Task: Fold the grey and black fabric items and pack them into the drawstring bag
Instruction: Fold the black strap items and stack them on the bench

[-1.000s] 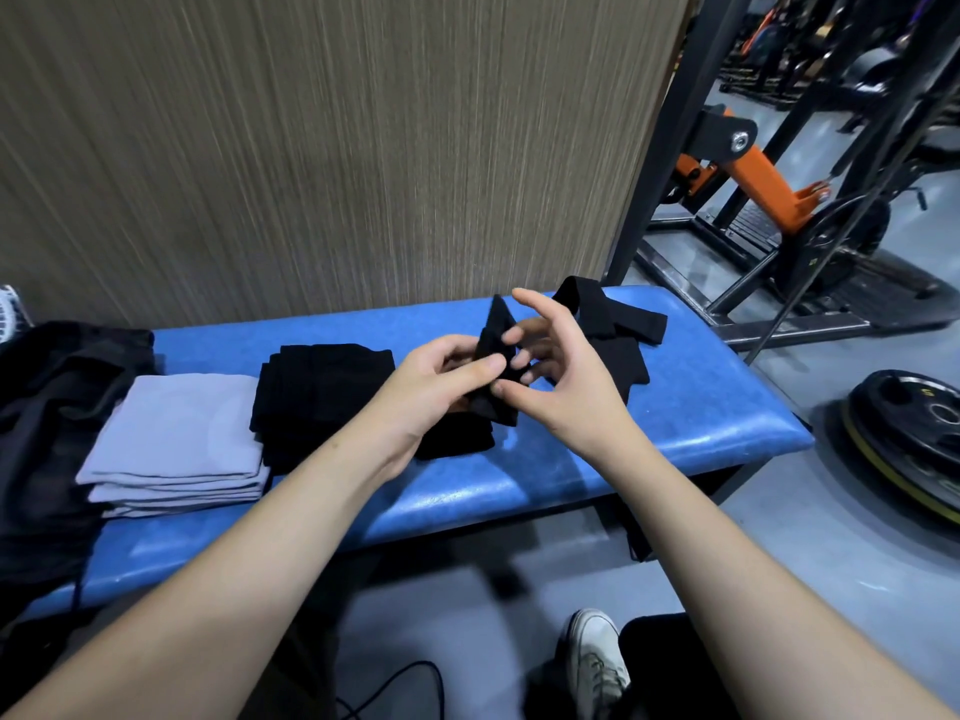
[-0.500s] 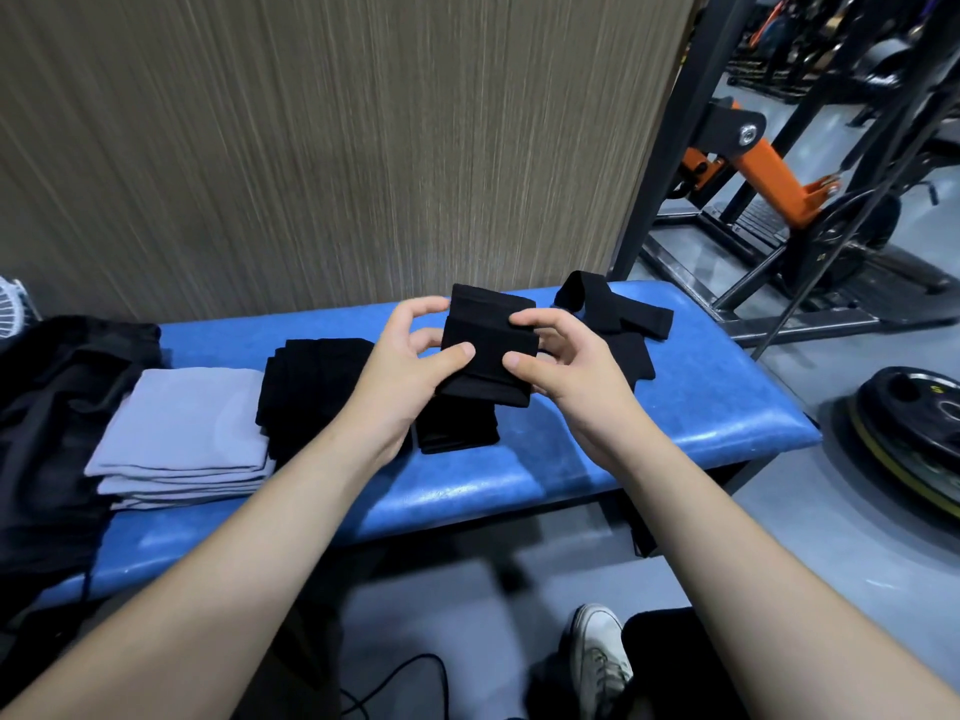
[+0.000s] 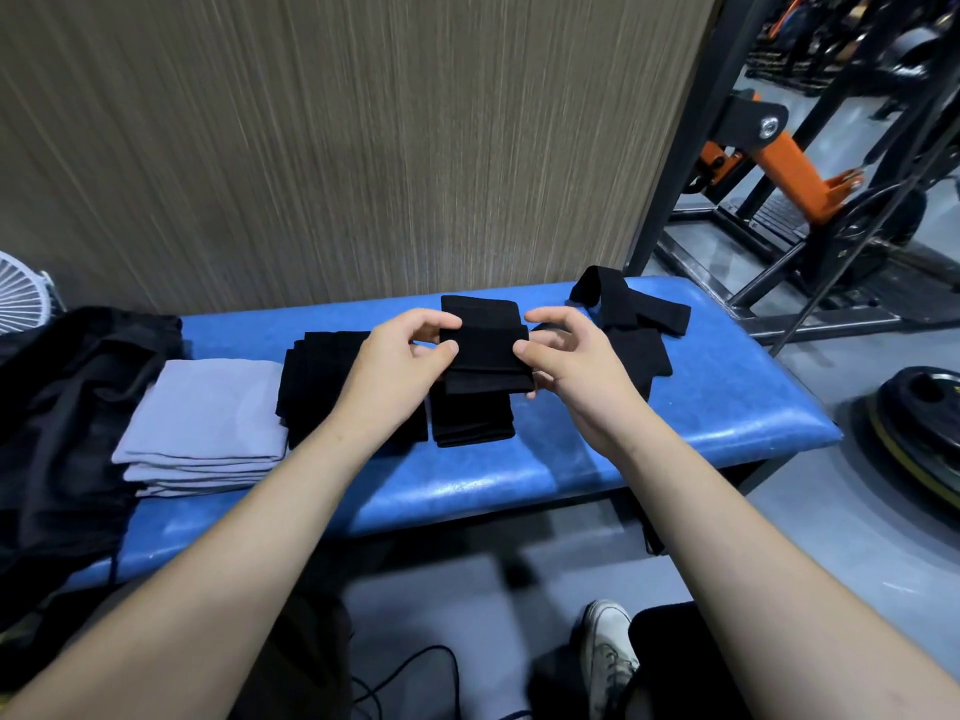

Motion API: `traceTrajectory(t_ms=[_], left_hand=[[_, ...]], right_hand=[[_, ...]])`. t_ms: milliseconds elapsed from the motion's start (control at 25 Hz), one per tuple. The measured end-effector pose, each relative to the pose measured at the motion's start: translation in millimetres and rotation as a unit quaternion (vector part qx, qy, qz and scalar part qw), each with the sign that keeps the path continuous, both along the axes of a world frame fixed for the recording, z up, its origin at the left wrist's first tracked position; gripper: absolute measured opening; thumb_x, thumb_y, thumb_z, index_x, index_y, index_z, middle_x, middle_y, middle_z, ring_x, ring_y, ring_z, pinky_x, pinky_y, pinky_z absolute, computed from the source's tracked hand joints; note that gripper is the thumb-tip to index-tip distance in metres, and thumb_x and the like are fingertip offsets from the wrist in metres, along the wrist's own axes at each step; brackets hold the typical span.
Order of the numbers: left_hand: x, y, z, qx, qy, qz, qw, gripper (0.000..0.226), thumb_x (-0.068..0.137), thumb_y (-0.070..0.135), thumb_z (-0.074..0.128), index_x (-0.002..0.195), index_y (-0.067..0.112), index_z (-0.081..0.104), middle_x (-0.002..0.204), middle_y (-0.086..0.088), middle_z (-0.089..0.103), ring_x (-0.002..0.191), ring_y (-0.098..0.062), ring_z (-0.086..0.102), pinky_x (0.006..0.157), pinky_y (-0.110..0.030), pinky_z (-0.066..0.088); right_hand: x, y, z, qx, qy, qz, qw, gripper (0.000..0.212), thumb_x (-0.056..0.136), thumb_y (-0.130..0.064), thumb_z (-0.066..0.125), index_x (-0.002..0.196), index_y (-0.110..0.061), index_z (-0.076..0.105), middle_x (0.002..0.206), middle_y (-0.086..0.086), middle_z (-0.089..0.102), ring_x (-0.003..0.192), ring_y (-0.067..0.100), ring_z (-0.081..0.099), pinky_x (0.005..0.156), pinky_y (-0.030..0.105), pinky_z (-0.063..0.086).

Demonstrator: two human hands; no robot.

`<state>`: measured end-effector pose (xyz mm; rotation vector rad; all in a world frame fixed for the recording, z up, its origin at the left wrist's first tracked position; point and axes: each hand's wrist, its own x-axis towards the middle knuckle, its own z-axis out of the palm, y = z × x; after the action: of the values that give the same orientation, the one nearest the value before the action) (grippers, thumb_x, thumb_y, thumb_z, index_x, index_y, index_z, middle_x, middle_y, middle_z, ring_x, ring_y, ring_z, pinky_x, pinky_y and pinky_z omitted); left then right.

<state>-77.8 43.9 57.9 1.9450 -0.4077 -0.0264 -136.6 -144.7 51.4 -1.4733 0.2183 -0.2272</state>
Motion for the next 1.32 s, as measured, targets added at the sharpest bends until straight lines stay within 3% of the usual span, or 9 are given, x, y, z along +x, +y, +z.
traceTrajectory(t_ms=[200,440,960,1080,1200,1320], left_hand=[[8,5,-14,0.253,-0.131,0.027,0.958,0.026,0.093,0.032,0.061,0.118,0.037,0.065,0.103,0.012,0.067,0.11,-0.016,0.052,0.106,-0.034,0.026],[17,-1,-24,0.371,-0.189,0.008,0.909,0.028,0.095,0.036,0.056,0.122,0.036,0.064,0.108,0.01,0.066,0.116,-0.019,0.047,0.11,-0.036,0.013],[17,0,-25,0.366,-0.208,0.008,0.907,0.025,0.093,0.038,0.059,0.118,0.036,0.064,0.105,0.012,0.06,0.114,-0.017,0.046,0.111,-0.034,0.016],[15,0,-25,0.371,-0.215,0.004,0.903,0.024,0.093,0.038,0.059,0.117,0.038,0.065,0.106,0.013,0.061,0.114,-0.017,0.046,0.109,-0.033,0.015],[14,-1,-28,0.389,-0.215,-0.01,0.896,0.026,0.092,0.044,0.059,0.117,0.039,0.066,0.11,0.013,0.06,0.117,-0.017,0.043,0.112,-0.034,0.013],[13,-3,-27,0.385,-0.219,-0.028,0.896,0.029,0.088,0.054,0.061,0.113,0.041,0.067,0.11,0.014,0.057,0.118,-0.015,0.04,0.113,-0.033,0.011]], right_hand=[[11,4,-14,-0.054,0.053,0.005,0.997,0.025,0.091,0.0,0.066,0.114,-0.005,0.058,0.088,0.011,0.063,0.058,0.018,0.056,0.052,0.03,0.049],[24,1,-29,-0.11,0.096,-0.01,0.989,0.025,0.089,0.0,0.068,0.112,-0.003,0.062,0.084,0.006,0.056,0.054,0.016,0.053,0.051,0.029,0.05],[28,-1,-34,-0.096,0.077,0.038,0.992,0.023,0.09,-0.001,0.069,0.112,-0.009,0.066,0.102,0.009,0.056,0.073,0.024,0.059,0.057,0.027,0.052],[27,1,-38,-0.18,0.09,0.031,0.979,0.023,0.089,-0.006,0.072,0.11,-0.012,0.065,0.097,0.003,0.056,0.068,0.016,0.057,0.062,0.027,0.051],[26,4,-41,-0.302,0.094,0.003,0.949,0.025,0.086,-0.019,0.076,0.109,-0.016,0.065,0.097,-0.002,0.058,0.065,0.002,0.054,0.064,0.018,0.044],[24,3,-42,-0.35,0.114,0.002,0.93,0.029,0.089,-0.028,0.074,0.114,-0.021,0.059,0.101,0.002,0.058,0.083,0.015,0.058,0.068,0.028,0.046]])
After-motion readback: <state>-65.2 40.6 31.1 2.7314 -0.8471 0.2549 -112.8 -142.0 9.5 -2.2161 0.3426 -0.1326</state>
